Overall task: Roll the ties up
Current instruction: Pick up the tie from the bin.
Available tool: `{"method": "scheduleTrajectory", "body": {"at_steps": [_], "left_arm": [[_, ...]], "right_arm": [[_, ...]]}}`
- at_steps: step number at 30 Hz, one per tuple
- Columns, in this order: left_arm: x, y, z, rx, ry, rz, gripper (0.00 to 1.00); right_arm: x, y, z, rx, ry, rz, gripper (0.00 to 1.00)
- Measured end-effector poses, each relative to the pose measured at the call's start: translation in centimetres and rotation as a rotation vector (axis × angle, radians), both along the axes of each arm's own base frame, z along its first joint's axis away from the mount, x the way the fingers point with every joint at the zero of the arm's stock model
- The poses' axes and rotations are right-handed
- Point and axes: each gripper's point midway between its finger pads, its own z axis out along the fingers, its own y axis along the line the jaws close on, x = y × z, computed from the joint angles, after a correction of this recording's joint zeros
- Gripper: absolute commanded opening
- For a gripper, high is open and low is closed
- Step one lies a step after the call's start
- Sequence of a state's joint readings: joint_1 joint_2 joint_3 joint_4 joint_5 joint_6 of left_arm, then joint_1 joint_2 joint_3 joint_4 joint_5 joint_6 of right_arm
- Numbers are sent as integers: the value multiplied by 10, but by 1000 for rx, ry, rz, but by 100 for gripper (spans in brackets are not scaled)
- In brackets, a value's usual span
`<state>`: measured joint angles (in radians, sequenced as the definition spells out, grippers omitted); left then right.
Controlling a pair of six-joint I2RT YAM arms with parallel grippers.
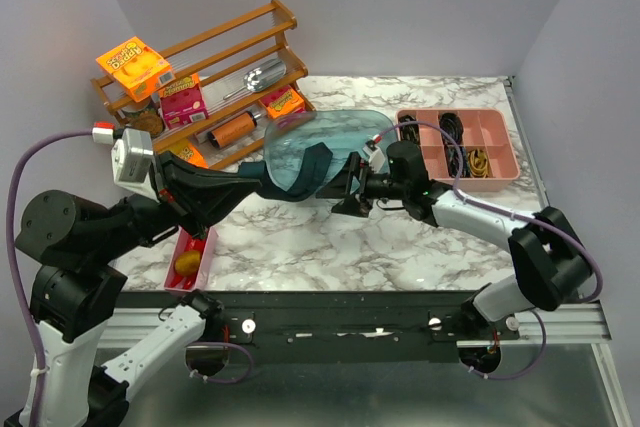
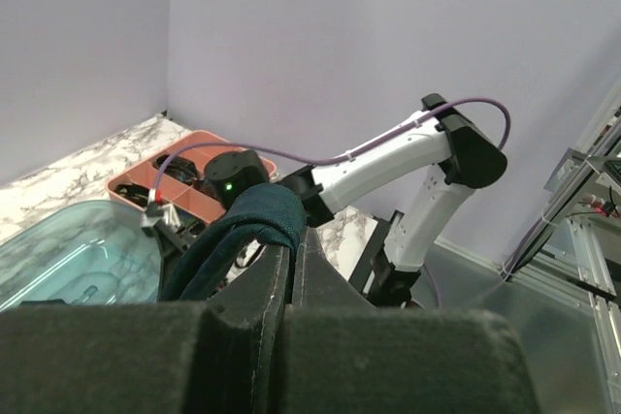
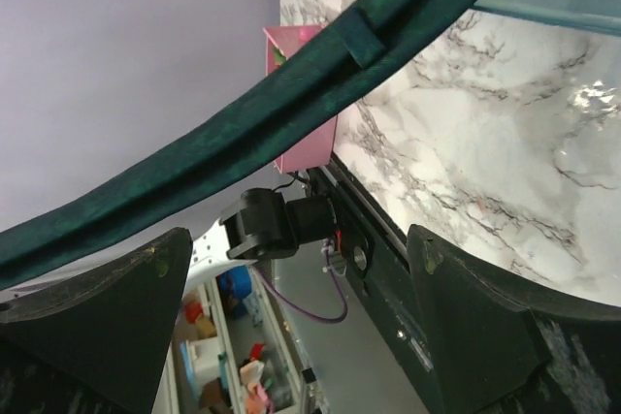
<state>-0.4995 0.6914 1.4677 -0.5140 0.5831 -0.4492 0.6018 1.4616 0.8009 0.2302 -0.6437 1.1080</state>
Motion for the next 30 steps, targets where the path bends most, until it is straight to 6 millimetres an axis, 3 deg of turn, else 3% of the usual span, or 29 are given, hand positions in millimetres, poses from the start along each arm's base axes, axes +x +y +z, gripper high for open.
{"method": "scheduleTrajectory", "body": {"at_steps": [13,24,30], "left_arm": [[-39,2,6,3,-59,-125,0],[-72,7,15,-23,-112,-215,0],[-90,9,30,-56,-154,-279,0]], "right_arm": [[5,42,-33,64,198,-2,99],[32,82,-24,130,248,-11,94],[30,95,-27,146,276,3,88]]}}
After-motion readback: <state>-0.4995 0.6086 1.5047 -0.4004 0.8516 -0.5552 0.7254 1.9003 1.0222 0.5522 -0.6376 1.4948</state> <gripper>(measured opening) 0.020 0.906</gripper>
